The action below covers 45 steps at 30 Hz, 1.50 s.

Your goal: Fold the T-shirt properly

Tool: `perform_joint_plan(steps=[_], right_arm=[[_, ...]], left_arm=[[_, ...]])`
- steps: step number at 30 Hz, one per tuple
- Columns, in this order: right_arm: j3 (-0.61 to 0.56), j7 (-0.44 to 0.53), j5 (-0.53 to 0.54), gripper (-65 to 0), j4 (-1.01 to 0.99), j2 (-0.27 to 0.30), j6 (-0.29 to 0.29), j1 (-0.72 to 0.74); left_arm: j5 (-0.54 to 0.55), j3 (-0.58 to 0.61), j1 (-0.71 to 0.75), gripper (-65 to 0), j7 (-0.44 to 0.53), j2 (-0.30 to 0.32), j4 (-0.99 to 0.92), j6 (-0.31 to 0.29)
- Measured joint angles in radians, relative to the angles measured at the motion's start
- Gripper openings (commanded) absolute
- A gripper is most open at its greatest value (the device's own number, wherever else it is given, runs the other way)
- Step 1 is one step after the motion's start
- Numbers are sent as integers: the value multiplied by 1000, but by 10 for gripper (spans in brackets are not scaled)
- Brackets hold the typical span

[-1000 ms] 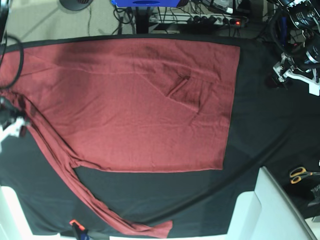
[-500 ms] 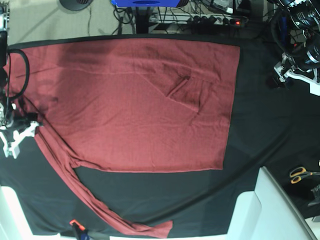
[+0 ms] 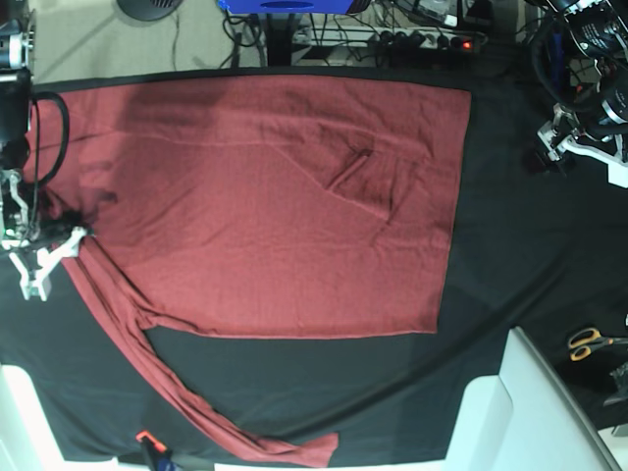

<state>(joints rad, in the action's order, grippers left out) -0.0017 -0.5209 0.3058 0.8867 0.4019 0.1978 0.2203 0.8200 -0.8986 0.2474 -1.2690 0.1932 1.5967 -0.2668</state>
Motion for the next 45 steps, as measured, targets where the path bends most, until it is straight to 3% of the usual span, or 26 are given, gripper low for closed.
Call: perform_joint_plan(steps=[4,9,12,15,18,21,24,38,42,45], right_arm=[[5,-2,-16,-650,-4,16,-9,0],[8,-1,-6,-650,4,8,-6,1],[20,-4,-8,-650,32,10,-7,-3],[79,1,-5,-650,79,10,-7,-3],[90,2,-8,-650,85,12,-7,9],[90,-3,-8,-650,85,11,-7,2],[90,-2,-7,-650,85,11,-6,1],[87,2,-12,-650,84,11,-7,20],[87,-2,-11,-650,84,12,-7,20],[87,0,-13,-650,84,10,-4,20]], left_arm=[[1,2,-1,-118,0,0,0,0],[-25,2,-54,-118,-3,1,-2,0],[-109,13,-126,-118,2,3,-26,0],[-214,99,-184,-118,-3,16,-84,0],[-242,167,-238,-118,4,19,-115,0],[-269,224,-271,-118,93,24,-145,0],[-335,308,-310,-118,110,38,-225,0],[-340,399,-534,-118,360,36,-708,-3],[-342,399,-584,-118,372,40,-782,-10],[-344,475,-610,-118,387,36,-805,0]])
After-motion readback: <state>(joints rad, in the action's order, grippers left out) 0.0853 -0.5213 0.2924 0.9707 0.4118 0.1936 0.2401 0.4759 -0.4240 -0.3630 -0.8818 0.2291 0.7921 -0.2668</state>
